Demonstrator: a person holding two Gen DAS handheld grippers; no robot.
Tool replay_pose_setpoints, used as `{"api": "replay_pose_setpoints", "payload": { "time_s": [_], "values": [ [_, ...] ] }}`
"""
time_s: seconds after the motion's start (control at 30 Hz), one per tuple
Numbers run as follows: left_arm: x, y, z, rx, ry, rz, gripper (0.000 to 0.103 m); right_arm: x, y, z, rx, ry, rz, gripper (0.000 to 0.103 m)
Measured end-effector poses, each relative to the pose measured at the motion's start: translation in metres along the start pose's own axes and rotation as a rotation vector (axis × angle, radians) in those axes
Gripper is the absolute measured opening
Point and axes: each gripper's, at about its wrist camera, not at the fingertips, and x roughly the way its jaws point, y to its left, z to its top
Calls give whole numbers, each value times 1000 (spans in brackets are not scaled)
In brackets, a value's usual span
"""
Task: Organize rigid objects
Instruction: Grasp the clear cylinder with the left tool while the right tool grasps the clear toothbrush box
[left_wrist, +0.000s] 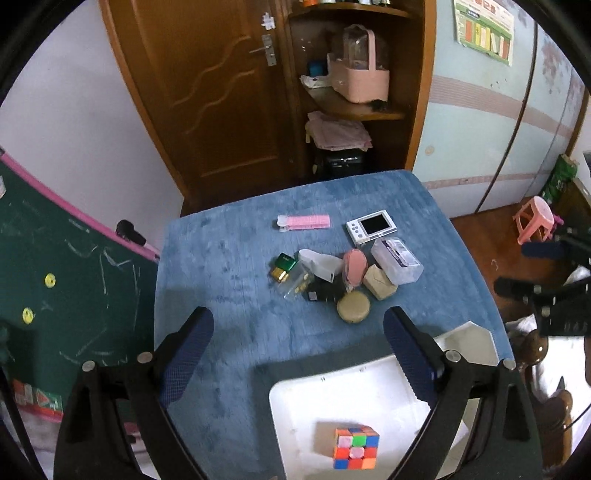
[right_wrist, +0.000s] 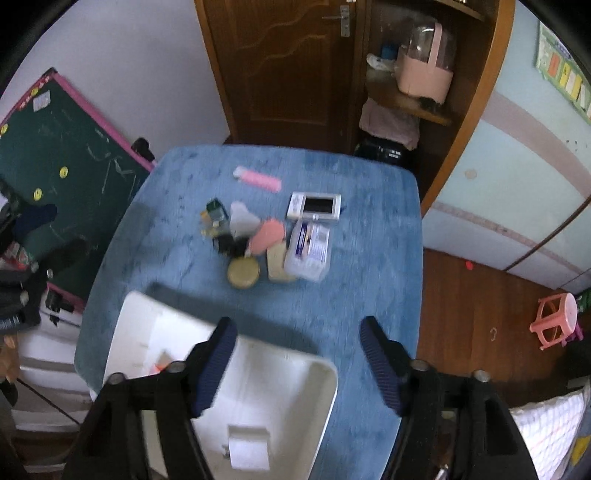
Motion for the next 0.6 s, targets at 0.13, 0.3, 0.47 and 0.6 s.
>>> {"api": "replay_pose_setpoints", "payload": {
  "time_s": [0.13,0.3,0.47,0.6],
  "values": [
    [28,2,7,43,37,8,94,18,-7,24,35,7,23,77],
    [68,12,18,59,99,-10,95,54,-20,57,99,44,45,77],
    [109,25,37,52,161,-69,102,95,-36,77,179,117,96,77],
    [136,24,45,85,199,-104,102,132,-52,86,255,183,120,77]
  ]
}}
